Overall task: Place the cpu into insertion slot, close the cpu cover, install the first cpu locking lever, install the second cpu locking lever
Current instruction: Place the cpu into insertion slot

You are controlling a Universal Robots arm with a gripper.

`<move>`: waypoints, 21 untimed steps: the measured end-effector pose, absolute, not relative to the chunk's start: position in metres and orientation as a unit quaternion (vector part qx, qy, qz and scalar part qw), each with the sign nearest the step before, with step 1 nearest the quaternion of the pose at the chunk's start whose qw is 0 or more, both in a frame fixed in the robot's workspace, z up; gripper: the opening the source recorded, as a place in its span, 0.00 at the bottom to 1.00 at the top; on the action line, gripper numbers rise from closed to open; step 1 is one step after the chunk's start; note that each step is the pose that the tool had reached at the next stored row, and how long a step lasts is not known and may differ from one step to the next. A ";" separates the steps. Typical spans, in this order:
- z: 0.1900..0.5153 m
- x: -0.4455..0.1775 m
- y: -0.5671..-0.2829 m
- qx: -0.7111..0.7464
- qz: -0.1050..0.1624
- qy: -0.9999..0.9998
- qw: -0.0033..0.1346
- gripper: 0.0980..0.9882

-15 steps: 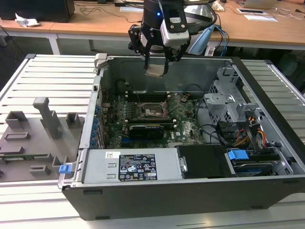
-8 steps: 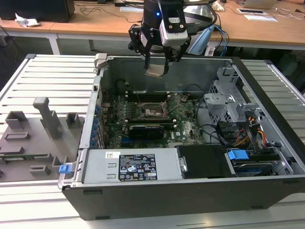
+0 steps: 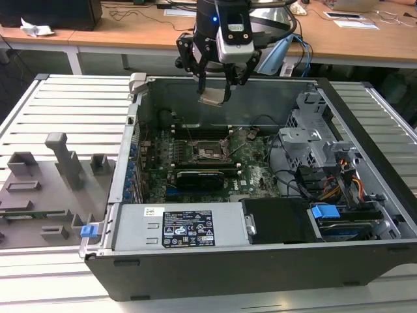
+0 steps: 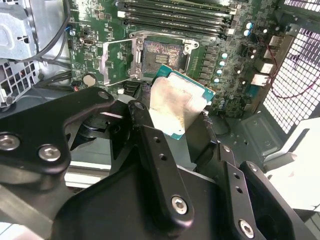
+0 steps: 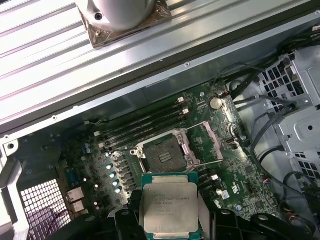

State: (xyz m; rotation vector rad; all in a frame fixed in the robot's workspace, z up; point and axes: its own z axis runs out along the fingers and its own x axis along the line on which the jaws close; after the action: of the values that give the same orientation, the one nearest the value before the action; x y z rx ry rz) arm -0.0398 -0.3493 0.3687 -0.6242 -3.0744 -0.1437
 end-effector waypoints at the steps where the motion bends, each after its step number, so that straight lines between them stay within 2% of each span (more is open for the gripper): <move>1: 0.369 -0.040 -0.349 -0.202 -0.046 -0.978 0.000 0.48; 21: 0.369 -0.040 -0.349 -0.249 -0.046 -0.967 -0.002 0.48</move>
State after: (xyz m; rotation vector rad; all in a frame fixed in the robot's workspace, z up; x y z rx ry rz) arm -0.0399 -0.3493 0.3686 -0.7840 -3.0425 -0.1437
